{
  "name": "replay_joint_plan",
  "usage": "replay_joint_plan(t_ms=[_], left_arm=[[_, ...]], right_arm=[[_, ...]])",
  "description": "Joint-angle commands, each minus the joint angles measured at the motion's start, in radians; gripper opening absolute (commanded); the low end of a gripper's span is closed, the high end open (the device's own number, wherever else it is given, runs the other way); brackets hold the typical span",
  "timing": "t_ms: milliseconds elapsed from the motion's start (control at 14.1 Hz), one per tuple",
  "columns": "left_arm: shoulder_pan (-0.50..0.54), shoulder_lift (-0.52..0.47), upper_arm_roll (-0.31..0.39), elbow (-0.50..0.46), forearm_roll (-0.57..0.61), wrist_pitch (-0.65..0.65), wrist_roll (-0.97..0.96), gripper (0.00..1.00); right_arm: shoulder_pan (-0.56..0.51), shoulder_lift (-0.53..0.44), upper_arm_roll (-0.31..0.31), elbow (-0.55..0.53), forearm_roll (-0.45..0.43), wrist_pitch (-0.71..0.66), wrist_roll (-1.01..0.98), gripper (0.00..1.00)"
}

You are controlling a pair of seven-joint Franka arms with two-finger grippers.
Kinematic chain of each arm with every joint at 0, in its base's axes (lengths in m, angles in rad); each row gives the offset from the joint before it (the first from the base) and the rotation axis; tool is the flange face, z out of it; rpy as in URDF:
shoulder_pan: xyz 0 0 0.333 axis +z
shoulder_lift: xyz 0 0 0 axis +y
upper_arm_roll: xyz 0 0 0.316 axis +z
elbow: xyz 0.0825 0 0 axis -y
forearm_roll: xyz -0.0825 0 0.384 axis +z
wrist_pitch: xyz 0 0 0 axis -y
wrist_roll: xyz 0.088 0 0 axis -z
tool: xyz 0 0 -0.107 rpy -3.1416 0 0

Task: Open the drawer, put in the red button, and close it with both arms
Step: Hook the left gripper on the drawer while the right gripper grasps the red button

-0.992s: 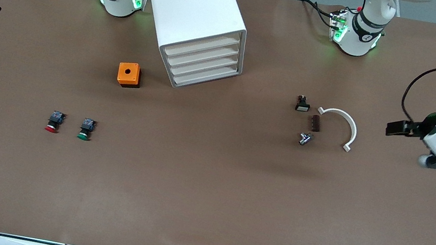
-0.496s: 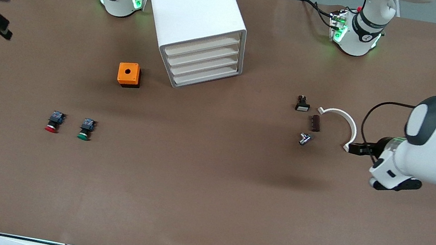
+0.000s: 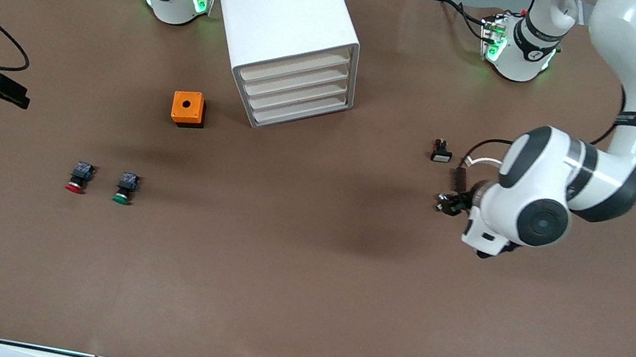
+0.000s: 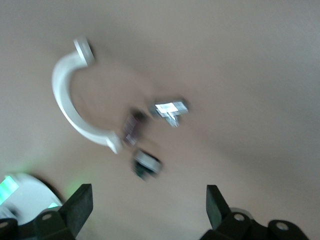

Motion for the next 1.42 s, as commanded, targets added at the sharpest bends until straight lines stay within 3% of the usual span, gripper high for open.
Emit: replay_joint_plan(t_ms=[0, 567, 992, 1205, 1346], left_arm=[[-0.037, 0.088, 0.007, 0.117, -0.126, -0.041, -0.226, 1.0], [-0.157, 0.234, 0.003, 0.278, -0.435, -0.073, -0.775, 1.0], [-0.193, 0.289, 0.0, 0.277, -0.715, -0.164, -0.918, 1.0], [-0.217, 0.318, -0.006, 0.275, -0.761, -0.164, -1.032, 1.0], [-0.219, 0.366, -0.008, 0.272, -0.804, -0.164, -1.119, 0.85]], right_arm=[[-0.048, -0.006, 0.005, -0.139, -0.014, 0.16, -0.003, 1.0], [-0.094, 0.078, 0.005, -0.321, -0.011, 0.506, -0.001, 1.0], [-0.097, 0.202, 0.007, -0.384, 0.022, 0.736, 0.002, 1.0], [-0.09, 0.248, 0.01, -0.398, 0.067, 0.807, 0.002, 1.0], [-0.083, 0.276, 0.013, -0.415, 0.067, 0.869, 0.002, 1.0]])
